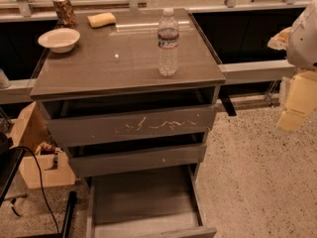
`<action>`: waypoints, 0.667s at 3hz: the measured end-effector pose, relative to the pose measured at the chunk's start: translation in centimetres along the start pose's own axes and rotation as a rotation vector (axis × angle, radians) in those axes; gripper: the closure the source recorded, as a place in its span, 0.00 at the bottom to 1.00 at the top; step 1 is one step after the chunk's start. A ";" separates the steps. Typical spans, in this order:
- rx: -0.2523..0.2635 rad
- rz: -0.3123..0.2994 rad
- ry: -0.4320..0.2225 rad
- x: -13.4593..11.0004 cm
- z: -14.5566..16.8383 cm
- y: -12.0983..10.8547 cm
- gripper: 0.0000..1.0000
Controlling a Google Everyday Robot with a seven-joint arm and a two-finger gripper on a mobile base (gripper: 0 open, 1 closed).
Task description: Place water bottle into bottom drawer
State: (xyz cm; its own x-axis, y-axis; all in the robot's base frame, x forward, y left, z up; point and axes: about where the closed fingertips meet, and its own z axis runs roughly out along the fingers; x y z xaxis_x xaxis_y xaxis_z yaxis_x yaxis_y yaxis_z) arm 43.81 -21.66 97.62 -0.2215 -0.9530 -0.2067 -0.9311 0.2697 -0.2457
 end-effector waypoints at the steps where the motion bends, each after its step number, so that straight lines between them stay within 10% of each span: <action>1: 0.000 0.000 0.000 0.0 0.0 0.0 0.00; 2: 0.035 -0.018 0.011 -0.9 0.4 -1.7 0.00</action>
Offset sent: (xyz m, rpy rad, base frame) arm 0.0318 0.0061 0.0001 -0.0513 -0.0443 0.0101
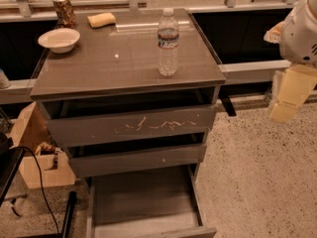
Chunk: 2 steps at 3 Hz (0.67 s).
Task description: Place water bottle into bottom drawer
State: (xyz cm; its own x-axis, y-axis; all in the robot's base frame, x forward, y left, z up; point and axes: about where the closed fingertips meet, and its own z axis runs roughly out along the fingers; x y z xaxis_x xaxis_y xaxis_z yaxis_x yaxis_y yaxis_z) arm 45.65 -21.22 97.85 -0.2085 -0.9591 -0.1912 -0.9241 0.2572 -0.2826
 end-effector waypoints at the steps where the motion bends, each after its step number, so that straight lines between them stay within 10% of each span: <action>1: 0.017 -0.014 0.002 -0.8 0.7 -1.5 0.00; 2: 0.026 0.001 -0.043 -2.1 1.9 -3.9 0.00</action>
Offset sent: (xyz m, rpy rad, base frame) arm 0.0647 0.0161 -0.0051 0.0552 -0.0332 0.0140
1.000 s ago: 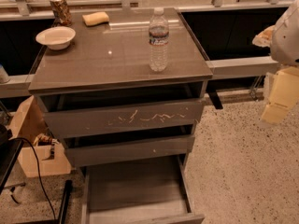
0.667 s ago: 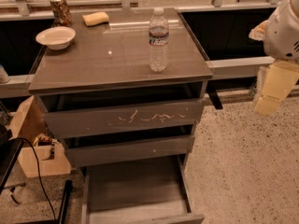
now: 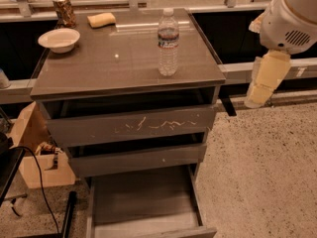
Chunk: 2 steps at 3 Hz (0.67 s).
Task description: Place water bottle into bottom drawer
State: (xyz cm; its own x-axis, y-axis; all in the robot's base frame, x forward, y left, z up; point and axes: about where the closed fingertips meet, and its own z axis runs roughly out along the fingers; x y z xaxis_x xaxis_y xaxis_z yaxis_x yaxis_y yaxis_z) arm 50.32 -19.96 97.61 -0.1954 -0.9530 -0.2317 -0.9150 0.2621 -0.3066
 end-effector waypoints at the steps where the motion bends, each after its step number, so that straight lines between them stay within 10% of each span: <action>1: 0.012 0.033 -0.038 -0.8 1.2 -1.8 0.00; 2: 0.043 0.084 -0.099 -2.7 3.4 -4.6 0.00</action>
Offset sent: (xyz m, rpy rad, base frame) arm 0.0801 0.0232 -0.0145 0.1473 -0.0806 -0.0917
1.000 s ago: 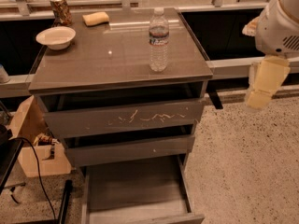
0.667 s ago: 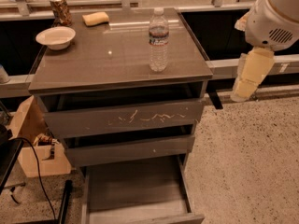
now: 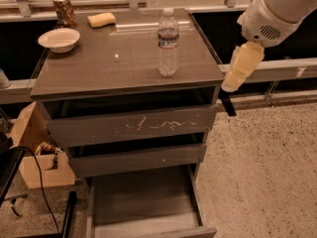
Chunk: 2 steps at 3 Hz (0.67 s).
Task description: Place water bottle into bottom drawer
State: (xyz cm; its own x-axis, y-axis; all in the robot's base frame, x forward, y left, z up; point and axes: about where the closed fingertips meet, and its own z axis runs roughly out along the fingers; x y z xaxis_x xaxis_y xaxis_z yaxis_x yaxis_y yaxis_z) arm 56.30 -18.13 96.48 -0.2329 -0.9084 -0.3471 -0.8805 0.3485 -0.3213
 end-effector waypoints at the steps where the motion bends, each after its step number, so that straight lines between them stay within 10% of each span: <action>1: 0.006 0.028 -0.046 -1.1 2.3 -2.0 0.00; 2: -0.041 0.037 -0.149 -2.1 4.7 -3.8 0.00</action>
Offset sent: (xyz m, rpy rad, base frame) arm 0.0954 0.0319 -0.0272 0.3382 0.0035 0.1069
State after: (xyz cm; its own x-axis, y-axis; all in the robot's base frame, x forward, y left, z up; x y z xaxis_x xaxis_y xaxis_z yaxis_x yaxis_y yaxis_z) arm 62.09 -16.50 94.28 -0.2043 -0.8497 -0.4860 -0.8895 0.3684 -0.2703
